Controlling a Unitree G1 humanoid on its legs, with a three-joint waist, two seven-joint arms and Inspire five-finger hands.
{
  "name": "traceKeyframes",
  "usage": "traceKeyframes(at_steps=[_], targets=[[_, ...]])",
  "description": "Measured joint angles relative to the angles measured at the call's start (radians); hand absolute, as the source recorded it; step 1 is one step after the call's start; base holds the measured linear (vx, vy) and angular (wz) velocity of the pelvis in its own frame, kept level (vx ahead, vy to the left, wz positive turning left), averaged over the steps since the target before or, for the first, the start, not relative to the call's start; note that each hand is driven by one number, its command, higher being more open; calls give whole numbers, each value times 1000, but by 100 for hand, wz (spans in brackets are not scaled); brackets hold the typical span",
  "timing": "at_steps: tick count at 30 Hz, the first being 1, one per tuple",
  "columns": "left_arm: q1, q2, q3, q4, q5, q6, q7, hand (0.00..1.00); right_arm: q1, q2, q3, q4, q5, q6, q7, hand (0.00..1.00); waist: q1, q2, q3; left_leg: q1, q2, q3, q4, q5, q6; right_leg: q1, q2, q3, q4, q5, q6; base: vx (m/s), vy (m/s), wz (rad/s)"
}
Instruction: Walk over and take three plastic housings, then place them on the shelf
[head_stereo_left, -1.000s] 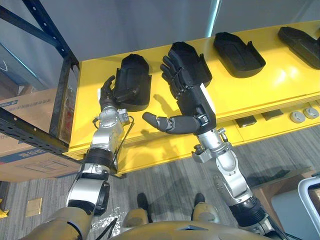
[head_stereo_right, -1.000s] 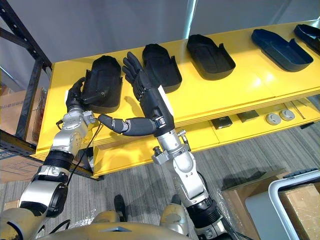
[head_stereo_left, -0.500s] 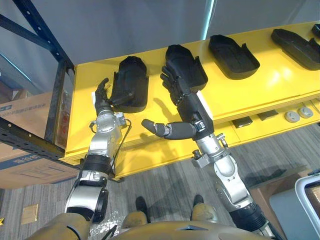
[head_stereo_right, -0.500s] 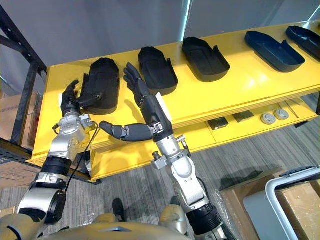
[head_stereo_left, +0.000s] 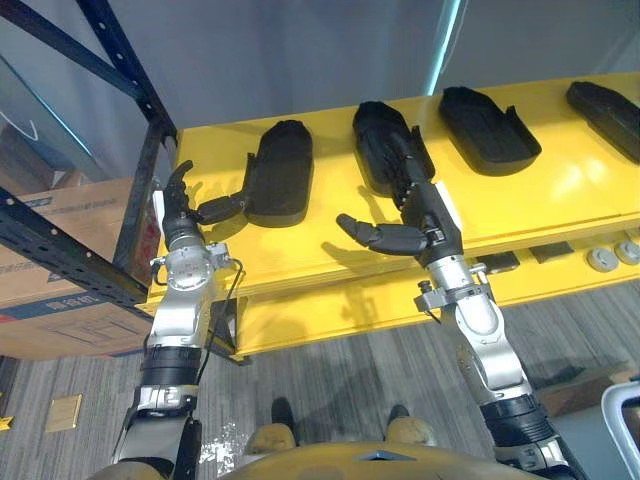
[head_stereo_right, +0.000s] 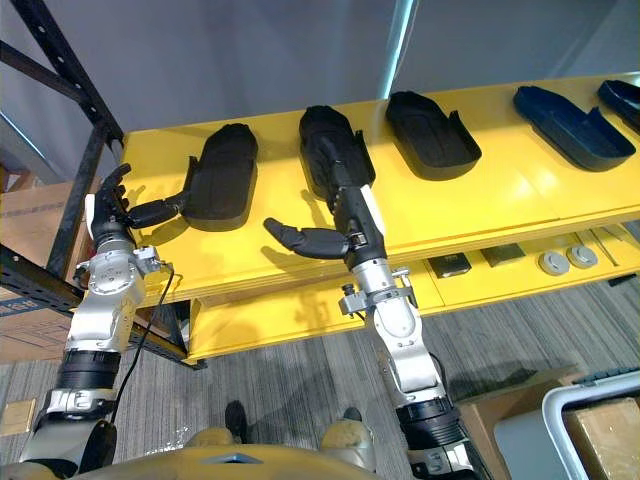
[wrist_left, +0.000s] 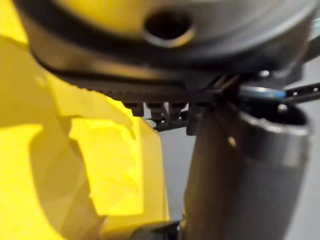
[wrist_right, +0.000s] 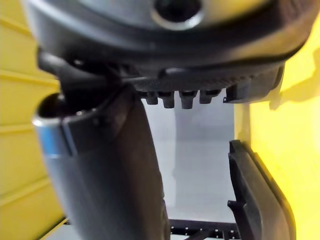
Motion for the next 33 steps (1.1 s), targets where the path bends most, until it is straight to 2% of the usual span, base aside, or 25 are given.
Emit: traceKeyframes(at_steps=[3,6,9,11,14,16,22,24,29,33], targets=[[51,-1,21,-80,-1,-1,-16,100,-71,-12,-39,30,11,20,17,100,1,0,-17,-1,0,-9,0,3,-1,5,0,-8,-2,0,0,-11,-1,9],[119,-14,1,-165,-2,-20,-81,100,-154,-12,-57,89,40,31,18,100,9,0,-35,0,-1,-22,0,5,-1,21,2,-24,-16,4,-2,-9,-4,13],[195,-52,-54,-253,-3,-60,-202,100,-207,-11,-56,137,41,68,19,100,30,-1,-43,-1,-1,-43,-1,9,-1,36,3,-44,-21,4,-2,-13,-9,19],[265,-63,-121,-317,-7,-83,-318,100,-246,-10,-50,201,42,88,21,100,52,0,-45,-4,-2,-59,-1,14,-1,49,5,-62,-30,4,-3,-18,-10,21],[334,-74,-166,-353,-42,-85,-435,100,-290,-10,-38,284,42,106,17,100,65,3,-46,-6,-3,-78,-1,17,-1,63,6,-83,-35,4,-3,-25,-11,20],[359,-82,-174,-353,-47,-87,-475,100,-299,-10,-38,306,43,108,9,100,77,4,-46,-7,-3,-87,-1,19,-2,69,7,-92,-37,4,-4,-22,-9,13],[427,-82,-174,-353,-94,-126,-500,100,-402,-10,-39,416,80,142,-68,100,89,10,-49,-25,-3,-115,-1,33,-3,71,9,-120,-40,5,-4,-22,-11,14],[449,-82,-178,-357,-96,-142,-502,100,-442,-10,-41,475,79,154,-101,100,103,15,-52,-30,-4,-122,-1,36,-2,69,10,-124,-39,5,-5,-12,-11,10],[541,-95,-195,-393,-126,-198,-519,100,-510,-11,-59,582,79,158,-160,100,134,47,-41,-38,-6,-143,-1,44,-2,71,8,-145,-34,3,-6,-10,-10,11],[576,-98,-219,-397,-135,-226,-520,100,-579,-14,-59,669,80,161,-161,100,142,65,-33,-55,-7,-164,-1,49,-3,67,9,-161,-29,-1,-13,-19,-11,14]])
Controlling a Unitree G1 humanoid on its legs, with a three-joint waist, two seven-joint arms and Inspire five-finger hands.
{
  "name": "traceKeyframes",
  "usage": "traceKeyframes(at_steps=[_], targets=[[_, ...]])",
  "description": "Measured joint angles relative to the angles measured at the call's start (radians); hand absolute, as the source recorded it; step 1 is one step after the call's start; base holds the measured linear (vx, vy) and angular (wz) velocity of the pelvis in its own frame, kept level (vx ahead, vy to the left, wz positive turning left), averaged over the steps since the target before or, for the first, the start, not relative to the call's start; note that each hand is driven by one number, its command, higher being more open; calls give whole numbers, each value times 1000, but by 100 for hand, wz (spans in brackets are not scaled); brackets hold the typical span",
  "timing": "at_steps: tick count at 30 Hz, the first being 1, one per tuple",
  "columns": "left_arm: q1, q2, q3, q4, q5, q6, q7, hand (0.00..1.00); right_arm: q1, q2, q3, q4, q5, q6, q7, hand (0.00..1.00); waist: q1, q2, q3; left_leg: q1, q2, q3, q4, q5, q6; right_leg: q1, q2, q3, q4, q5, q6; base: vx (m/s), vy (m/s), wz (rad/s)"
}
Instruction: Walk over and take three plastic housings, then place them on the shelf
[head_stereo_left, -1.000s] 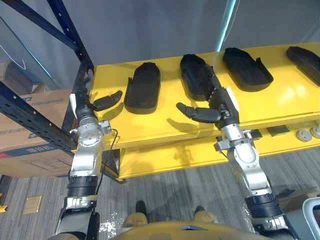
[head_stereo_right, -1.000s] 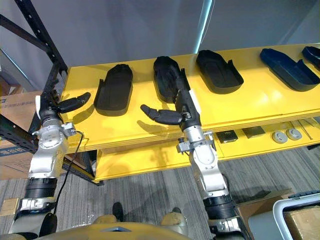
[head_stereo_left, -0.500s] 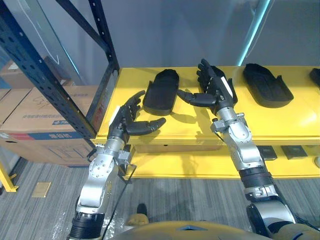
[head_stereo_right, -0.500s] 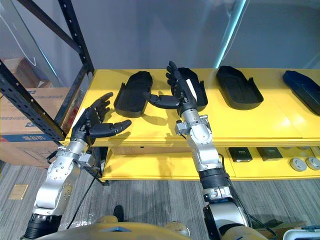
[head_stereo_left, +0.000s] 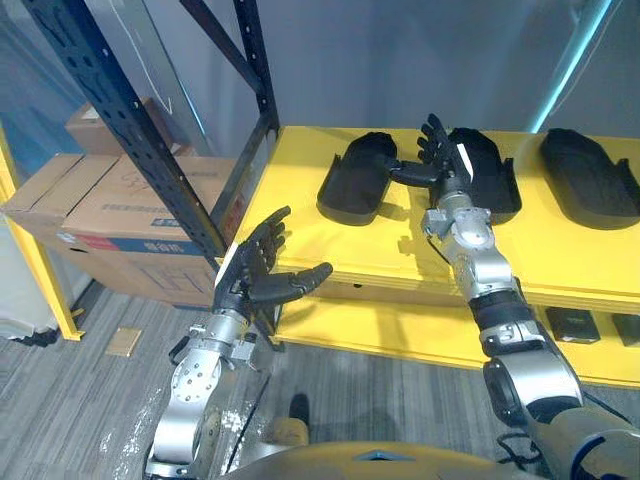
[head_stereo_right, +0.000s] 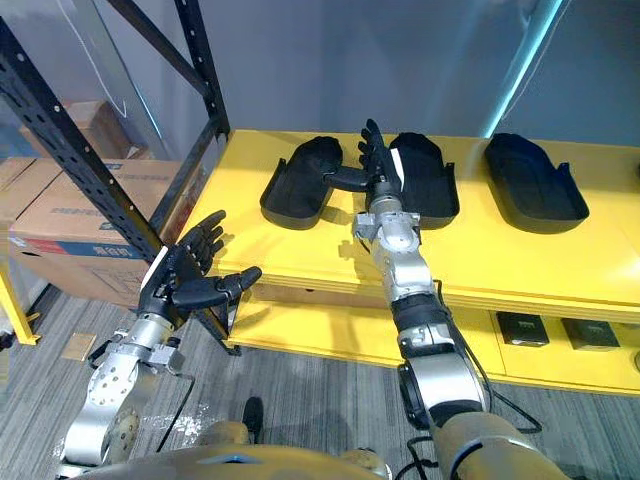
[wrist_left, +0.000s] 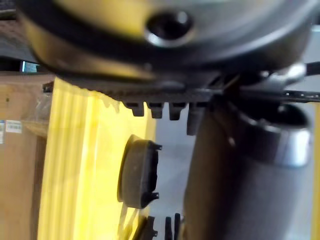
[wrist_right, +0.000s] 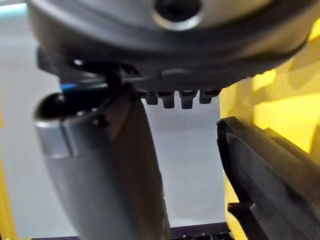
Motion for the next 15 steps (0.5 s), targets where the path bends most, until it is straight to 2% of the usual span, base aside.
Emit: traceKeyframes(at_steps=[6,9,15], targets=[[35,-3,-33,-3,-37,-54,-3,100,-55,-30,1,91,0,8,1,100,23,16,10,-2,-12,-12,0,1,0,-1,-16,-13,19,-8,1,-4,-2,8],[36,-3,-33,-3,-44,-54,0,100,-97,-34,2,131,-1,9,3,100,25,29,20,-5,-17,-15,0,1,0,-8,-25,-15,34,-12,4,-14,10,5],[40,-3,-51,-3,-44,-55,4,100,-144,-36,2,176,-16,11,0,100,27,36,33,-15,-27,-20,0,6,6,-36,-49,-16,87,-35,8,-5,-6,4]])
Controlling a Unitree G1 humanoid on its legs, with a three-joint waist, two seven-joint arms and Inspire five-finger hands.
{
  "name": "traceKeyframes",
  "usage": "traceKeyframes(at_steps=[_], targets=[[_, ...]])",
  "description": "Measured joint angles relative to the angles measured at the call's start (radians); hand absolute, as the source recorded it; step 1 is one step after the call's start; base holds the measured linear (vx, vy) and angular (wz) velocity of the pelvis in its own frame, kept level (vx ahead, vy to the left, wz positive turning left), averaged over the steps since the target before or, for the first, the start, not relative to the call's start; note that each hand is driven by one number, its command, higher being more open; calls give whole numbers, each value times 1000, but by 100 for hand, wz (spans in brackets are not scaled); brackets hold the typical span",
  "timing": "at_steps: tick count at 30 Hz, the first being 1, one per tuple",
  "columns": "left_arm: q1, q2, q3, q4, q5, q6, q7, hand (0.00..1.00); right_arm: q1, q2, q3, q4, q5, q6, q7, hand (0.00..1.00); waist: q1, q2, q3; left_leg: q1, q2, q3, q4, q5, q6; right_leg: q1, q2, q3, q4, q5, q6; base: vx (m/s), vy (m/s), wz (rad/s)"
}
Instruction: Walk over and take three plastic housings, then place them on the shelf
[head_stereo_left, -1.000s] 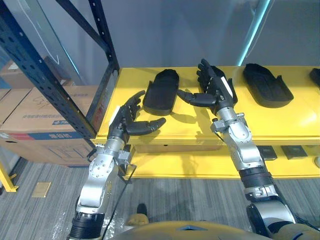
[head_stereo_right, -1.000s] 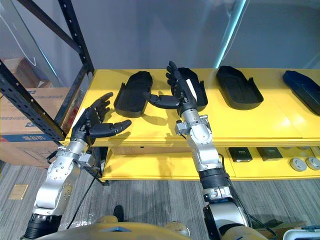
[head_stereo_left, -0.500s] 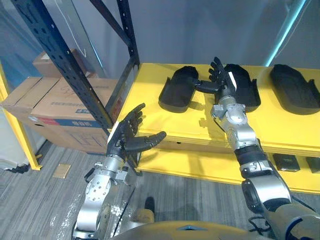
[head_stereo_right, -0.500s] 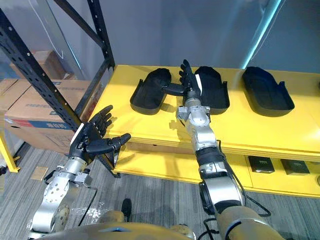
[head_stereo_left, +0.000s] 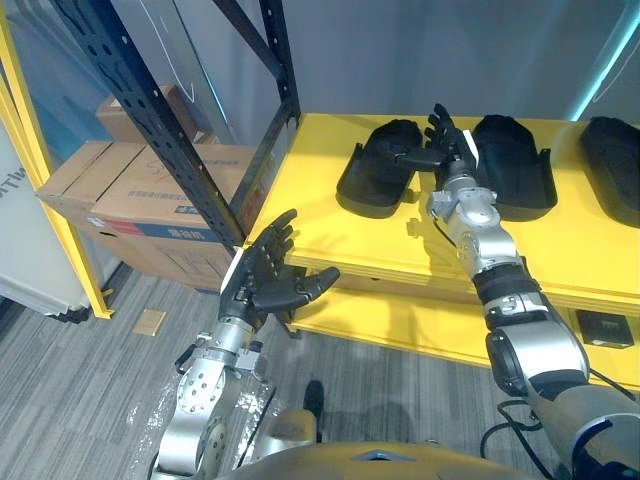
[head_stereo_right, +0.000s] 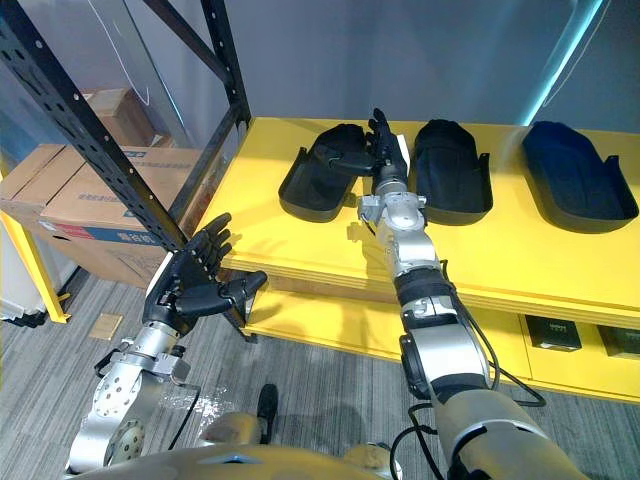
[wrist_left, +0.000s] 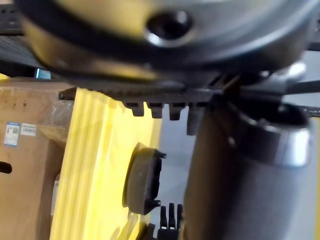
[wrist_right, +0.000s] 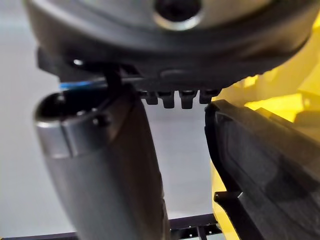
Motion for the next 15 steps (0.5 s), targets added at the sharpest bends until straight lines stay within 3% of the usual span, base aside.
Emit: traceKeyframes(at_steps=[15], targets=[[37,-2,-64,0,-23,-18,58,100,-30,6,-1,35,-72,6,-138,100,23,3,25,-3,-23,-8,0,2,1,-50,-57,3,126,-67,8,-17,-25,3]])
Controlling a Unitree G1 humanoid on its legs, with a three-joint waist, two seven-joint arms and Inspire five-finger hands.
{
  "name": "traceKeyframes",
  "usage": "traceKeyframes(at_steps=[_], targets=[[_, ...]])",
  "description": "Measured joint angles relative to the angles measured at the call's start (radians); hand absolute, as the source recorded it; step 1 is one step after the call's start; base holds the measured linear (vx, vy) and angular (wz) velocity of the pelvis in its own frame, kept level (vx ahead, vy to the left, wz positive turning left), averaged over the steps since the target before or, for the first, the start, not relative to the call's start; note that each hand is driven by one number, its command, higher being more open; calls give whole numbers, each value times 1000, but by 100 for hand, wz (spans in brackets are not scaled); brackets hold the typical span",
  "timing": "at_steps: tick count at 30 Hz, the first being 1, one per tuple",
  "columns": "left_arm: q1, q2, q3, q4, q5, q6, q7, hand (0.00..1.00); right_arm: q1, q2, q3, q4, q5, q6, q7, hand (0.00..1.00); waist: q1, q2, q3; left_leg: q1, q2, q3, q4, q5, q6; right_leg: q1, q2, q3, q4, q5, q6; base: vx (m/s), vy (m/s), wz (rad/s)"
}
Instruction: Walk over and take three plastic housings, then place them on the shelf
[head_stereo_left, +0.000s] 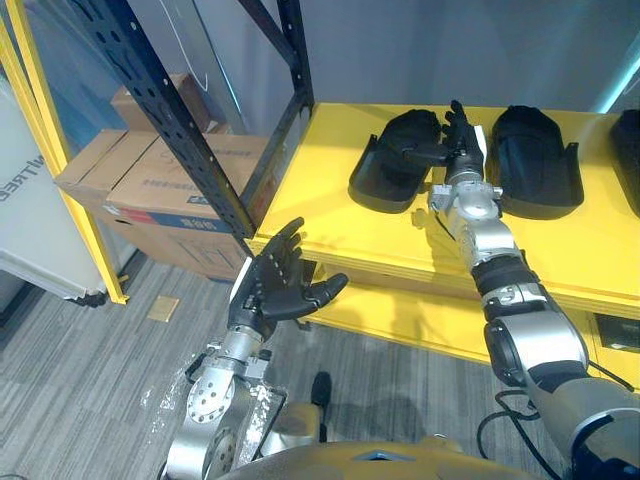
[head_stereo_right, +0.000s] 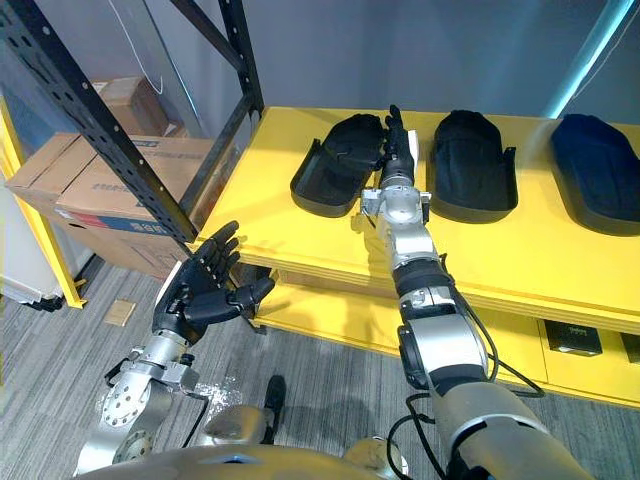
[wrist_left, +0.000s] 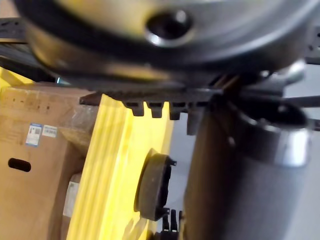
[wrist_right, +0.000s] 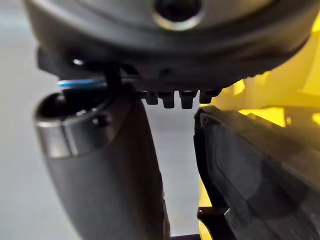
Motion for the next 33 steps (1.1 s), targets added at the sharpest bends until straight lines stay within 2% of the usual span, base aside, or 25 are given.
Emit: traceKeyframes(at_steps=[7,16,26,33], targets=[[10,0,-32,0,0,0,20,100,-17,7,16,0,-1,43,14,100,0,0,1,1,-9,3,0,3,4,-18,-17,4,40,-17,4,-10,-37,-1],[24,-20,-33,-1,0,0,46,100,-58,12,44,-1,-27,48,42,100,4,-2,26,-6,-12,-1,1,1,0,-37,-33,0,83,-41,0,-15,-43,2],[25,-21,-32,-5,0,-9,47,100,-83,4,109,-1,-89,47,71,100,12,-6,30,-17,-17,-11,1,8,6,-56,-47,-8,123,-66,3,4,-43,4],[24,-20,-32,-7,0,-24,48,100,-115,-6,119,4,-89,36,51,100,12,-22,42,-28,-18,-23,1,13,6,-57,-48,-22,119,-67,3,-9,-25,5]])
